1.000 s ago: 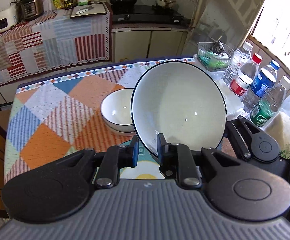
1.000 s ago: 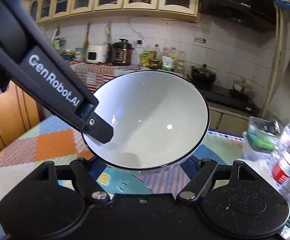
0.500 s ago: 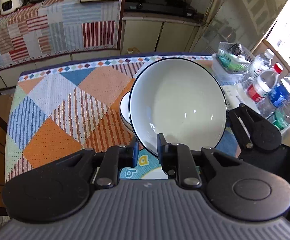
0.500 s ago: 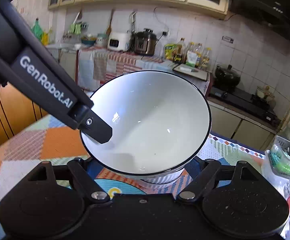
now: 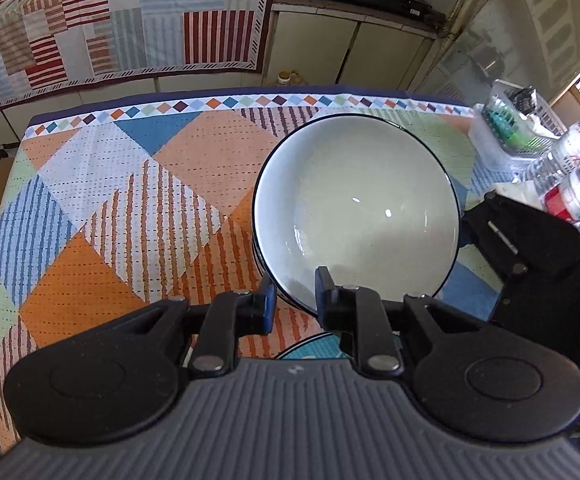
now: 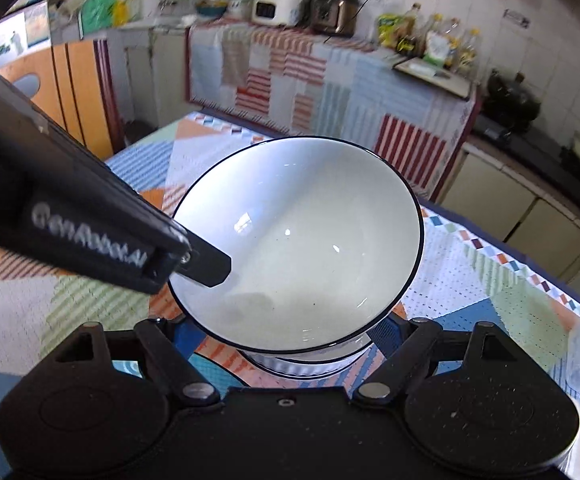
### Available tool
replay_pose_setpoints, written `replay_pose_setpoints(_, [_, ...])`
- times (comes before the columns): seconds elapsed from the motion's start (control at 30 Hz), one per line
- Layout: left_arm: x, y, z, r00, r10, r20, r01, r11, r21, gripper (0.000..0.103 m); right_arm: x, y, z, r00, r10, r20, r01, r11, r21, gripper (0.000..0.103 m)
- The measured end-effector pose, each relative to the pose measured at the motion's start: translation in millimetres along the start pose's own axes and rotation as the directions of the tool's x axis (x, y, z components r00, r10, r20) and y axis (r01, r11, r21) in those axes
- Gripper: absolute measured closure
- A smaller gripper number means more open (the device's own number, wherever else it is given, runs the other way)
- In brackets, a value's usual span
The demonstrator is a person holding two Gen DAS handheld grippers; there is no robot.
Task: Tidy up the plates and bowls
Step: 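Carry the held bowl toward the bowl stack, then lower the held bowl into the nested white bowls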
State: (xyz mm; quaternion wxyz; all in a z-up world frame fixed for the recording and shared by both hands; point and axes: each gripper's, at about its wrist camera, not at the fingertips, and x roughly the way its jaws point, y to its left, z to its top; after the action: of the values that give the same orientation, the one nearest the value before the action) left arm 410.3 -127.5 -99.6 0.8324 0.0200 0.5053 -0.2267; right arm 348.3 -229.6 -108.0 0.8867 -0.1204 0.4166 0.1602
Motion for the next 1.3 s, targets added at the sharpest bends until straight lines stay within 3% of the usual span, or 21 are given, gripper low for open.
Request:
replay_pose_setpoints(0.17, [11,9,7,1.0,-0.001,-0.01,0.001,0.999,-0.055,0.085,3,-9,0,0.998,0.064,-0.013,-0.064,0.997,0.037,0.016])
replay_pose_setpoints(0.33, [24,3,5,0.999,0.042,-0.023,-0.042,0.999,-0.033,0.085,12,-13,-4,0.998,0.066,-0.02,-0.065,0.997,0.049,0.015])
replay_pose_setpoints(0.6, [30,0,-2,0.998,0.058,-0.01,-0.058,0.998,-0.019,0.082,19,-9,-4,0.999,-0.014,-0.035,0.016,0.999,0.042,0.004])
replay_pose_setpoints(0.73, [17,5,-4,0.999,0.034,0.025,-0.033,0.999,-0.041,0.08,6,-11,-12,1.0,-0.018,0.012,0.017,0.997,0.077,0.004])
replay_pose_setpoints(0.97, [-24,16,-8,0.996,0.005,0.093,0.0,0.999,-0.044,0.072,-33,-24,-34,0.994,0.024,0.109,-0.049,0.972,0.229,0.004])
replay_pose_setpoints(1.3, [-56,41,-26,0.989,-0.036,0.146,0.051,0.994,-0.099,0.063,-49,-32,-59,0.988,0.104,0.112,-0.141,0.907,0.396,0.003])
